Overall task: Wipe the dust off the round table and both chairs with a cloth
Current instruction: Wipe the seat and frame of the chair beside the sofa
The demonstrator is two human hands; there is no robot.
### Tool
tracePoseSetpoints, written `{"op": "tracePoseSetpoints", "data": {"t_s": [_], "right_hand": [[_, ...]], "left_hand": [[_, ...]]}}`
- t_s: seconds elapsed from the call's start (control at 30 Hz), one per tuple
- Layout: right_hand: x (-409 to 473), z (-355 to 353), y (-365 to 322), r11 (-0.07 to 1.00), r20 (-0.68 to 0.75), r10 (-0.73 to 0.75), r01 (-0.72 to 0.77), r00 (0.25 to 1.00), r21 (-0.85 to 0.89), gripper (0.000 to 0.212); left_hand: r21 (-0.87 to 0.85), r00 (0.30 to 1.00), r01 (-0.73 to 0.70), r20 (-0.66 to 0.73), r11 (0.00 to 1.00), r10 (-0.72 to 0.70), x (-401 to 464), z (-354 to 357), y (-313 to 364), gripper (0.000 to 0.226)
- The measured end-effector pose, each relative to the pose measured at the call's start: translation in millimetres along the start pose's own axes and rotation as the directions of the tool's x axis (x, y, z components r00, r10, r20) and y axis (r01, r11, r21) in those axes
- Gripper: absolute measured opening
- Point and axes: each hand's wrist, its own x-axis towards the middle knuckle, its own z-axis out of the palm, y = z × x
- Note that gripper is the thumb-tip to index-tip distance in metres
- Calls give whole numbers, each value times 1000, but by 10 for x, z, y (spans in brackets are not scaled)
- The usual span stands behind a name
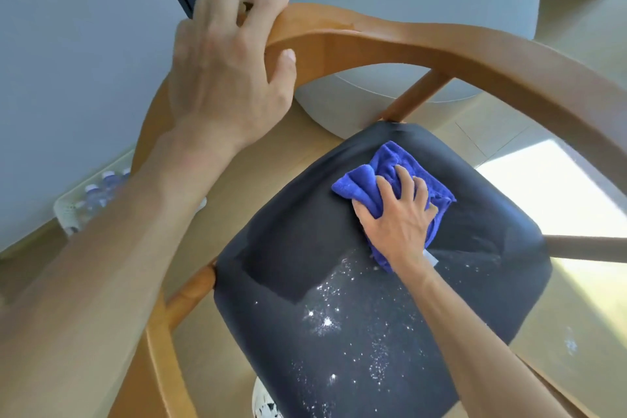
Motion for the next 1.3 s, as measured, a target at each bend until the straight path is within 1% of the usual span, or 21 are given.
{"op": "tracePoseSetpoints", "data": {"t_s": [0.07, 0.1, 0.17, 0.23, 0.27, 0.33, 0.43, 0.57, 0.67, 0.8, 0.9, 1.03, 1.1, 1.2, 1.3], "right_hand": [[11, -34, 161, 993, 83, -108, 111, 991, -33, 52], [9, -40, 207, 992, 114, -108, 115, 988, -51, 57], [-24, -21, 174, 997, 106, -16, 24, 994, -68, 60], [-73, 0, 18, 995, 74, 91, -87, 993, -53, 53], [-96, 6, -51, 992, 66, 120, -117, 991, -48, 49], [-162, 5, -114, 992, 64, 122, -119, 990, -50, 43], [-348, 1, -184, 995, 60, 90, -87, 994, -46, 37], [-711, 8, -396, 998, 25, 59, -58, 998, -38, 33], [-1046, 2, -546, 999, 19, 27, -26, 999, -41, 33], [-1489, -38, -754, 1000, 61, -3, 3, 998, -1, 36], [-1871, -62, -826, 993, 86, -106, 102, 991, 55, 39], [-2190, -83, -770, 960, 127, -262, 244, 957, 138, 42], [-2262, -89, -692, 933, 147, -344, 321, 927, 160, 42], [-2318, -106, -553, 882, 181, -464, 435, 867, 178, 41], [-2271, -130, -445, 840, 205, -540, 510, 816, 183, 40]], "left_hand": [[22, 998, -54, 20, 998, 54, -186, -33, -11, 52], [30, 996, -86, 34, 996, 85, -318, -48, -26, 52], [8, 989, -134, 56, 991, 133, -604, -87, -73, 51], [-11, 985, -158, 66, 987, 159, -853, -127, -134, 49], [-17, 984, -166, 64, 986, 166, -956, -144, -162, 49], [-27, 980, -184, 78, 983, 186, -1160, -173, -191, 48], [-12, 960, -227, 165, 974, 226, -1467, -202, -197, 47], [15, 927, -243, 299, 970, 227, -1770, -231, -211, 46], [31, 918, -217, 345, 976, 194, -1951, -278, -263, 48], [48, 902, -217, 393, 975, 181, -2084, -314, -315, 49], [73, 907, -194, 394, 978, 150, -2069, -305, -257, 49], [123, 918, -131, 389, 984, 74, -2052, -251, -123, 51], [152, 923, -98, 383, 984, 33, -2048, -229, -78, 53], [197, 918, -90, 396, 976, 5, -2048, -202, -62, 54], [248, 915, -87, 404, 965, -22, -2047, -184, -62, 55]]}}
